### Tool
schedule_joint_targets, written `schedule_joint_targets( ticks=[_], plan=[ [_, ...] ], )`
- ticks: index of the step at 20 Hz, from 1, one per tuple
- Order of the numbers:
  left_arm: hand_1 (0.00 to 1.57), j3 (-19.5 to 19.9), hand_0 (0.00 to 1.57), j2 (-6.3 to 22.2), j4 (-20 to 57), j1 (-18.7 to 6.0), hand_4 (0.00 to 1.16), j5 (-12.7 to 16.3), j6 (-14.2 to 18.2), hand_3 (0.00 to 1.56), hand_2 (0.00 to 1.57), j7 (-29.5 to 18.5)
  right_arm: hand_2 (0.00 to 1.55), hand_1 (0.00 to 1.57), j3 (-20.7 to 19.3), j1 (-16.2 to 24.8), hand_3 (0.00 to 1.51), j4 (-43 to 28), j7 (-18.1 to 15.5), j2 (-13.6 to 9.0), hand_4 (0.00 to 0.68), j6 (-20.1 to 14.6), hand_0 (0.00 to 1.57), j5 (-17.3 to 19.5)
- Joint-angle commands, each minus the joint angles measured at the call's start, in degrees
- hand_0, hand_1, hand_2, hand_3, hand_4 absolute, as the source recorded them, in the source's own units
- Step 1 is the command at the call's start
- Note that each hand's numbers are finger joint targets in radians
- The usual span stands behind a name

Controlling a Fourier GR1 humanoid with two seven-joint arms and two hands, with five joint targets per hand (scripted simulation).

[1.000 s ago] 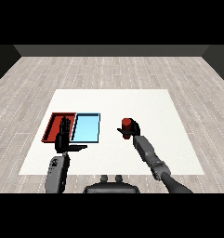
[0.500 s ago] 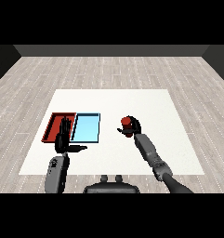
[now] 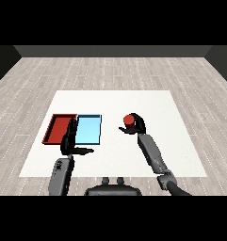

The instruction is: Pick the red can and put it in the red box

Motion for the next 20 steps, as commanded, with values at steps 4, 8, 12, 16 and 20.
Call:
schedule_joint_targets(
  ticks=[4,8,12,16,20],
  plan=[
    [0.00,-6.46,0.00,-1.15,-1.28,-0.31,0.00,-1.53,3.49,0.00,0.00,4.77,1.43,1.45,4.07,6.88,1.39,-19.52,8.37,1.71,0.655,-2.76,1.45,1.48],
    [0.00,-8.54,0.00,-1.17,2.10,-2.27,0.00,-0.61,5.10,0.00,0.00,5.95,1.43,1.45,17.33,12.13,1.39,-27.16,11.26,2.34,0.655,-12.87,1.45,-0.41],
    [0.00,-11.16,0.00,-1.17,2.51,-5.23,0.00,-0.95,8.84,0.00,0.00,8.62,1.43,1.45,18.84,7.60,1.39,-22.67,8.48,2.37,0.653,-16.91,1.45,-3.39],
    [0.00,-14.72,0.00,-1.18,8.09,-9.02,0.00,2.95,9.82,0.00,0.00,7.28,1.43,1.45,21.86,12.44,1.38,-30.98,10.75,2.39,0.650,-19.69,1.45,-4.35],
    [0.00,-20.99,0.00,-1.18,11.27,-9.48,0.00,2.80,16.65,0.00,0.00,5.00,1.45,1.45,20.45,9.02,1.40,-27.76,10.84,2.39,0.661,-18.17,1.45,-4.17]
  ],
)
